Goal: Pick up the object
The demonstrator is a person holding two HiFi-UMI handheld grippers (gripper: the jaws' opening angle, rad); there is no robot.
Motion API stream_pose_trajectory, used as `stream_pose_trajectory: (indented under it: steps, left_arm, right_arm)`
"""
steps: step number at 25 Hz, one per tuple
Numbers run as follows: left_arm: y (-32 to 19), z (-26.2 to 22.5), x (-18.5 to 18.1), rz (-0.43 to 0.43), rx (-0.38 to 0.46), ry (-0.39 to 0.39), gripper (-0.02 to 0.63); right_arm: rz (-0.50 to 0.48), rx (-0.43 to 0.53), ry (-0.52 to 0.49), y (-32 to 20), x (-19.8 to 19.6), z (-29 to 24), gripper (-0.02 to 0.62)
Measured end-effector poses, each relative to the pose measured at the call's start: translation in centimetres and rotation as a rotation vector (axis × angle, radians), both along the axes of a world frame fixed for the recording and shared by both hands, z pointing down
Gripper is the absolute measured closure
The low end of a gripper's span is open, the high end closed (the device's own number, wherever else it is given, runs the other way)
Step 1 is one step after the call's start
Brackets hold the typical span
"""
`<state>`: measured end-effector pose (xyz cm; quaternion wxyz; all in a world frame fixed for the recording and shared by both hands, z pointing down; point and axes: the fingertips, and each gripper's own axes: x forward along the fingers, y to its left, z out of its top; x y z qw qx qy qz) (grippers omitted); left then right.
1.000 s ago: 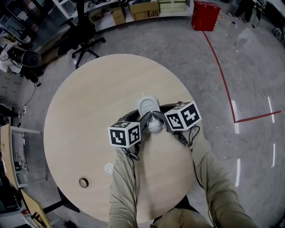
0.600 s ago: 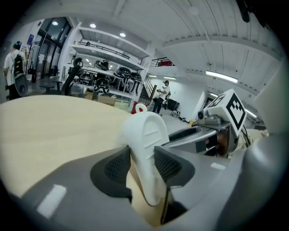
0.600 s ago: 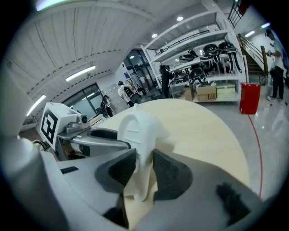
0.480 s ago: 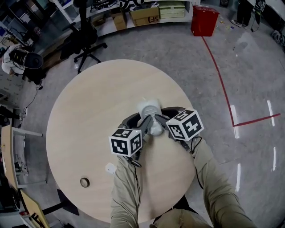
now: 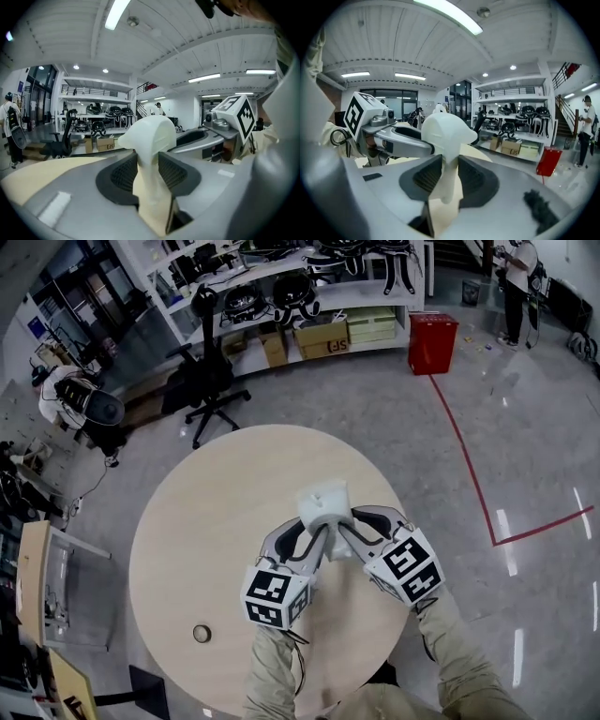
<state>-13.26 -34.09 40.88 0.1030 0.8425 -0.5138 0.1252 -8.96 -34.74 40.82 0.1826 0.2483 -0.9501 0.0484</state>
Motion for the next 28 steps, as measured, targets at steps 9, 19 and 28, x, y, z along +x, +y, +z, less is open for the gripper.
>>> stream_pose_trajectory:
  steps: [9,19,28]
  left_arm:
    - [10.3,-4.0,2.8,-0.015,0.124,0.017,0.462]
    - [14.9,-2.6,4.1,-0.026,0.122,0.005,0.462]
    - [19.3,-2.3,5.5,0.019,0.127,0.012,0.462]
  right_arm:
    - [-0.021,0.114,-0.008,10.2,2.8,-4.1,0.480]
    - [-0.032,0.108,-0.033,14.7,4.2,-2.5,0.480]
    - [-0.005,0.113,-0.046,19.2,5.6,-2.1,0.480]
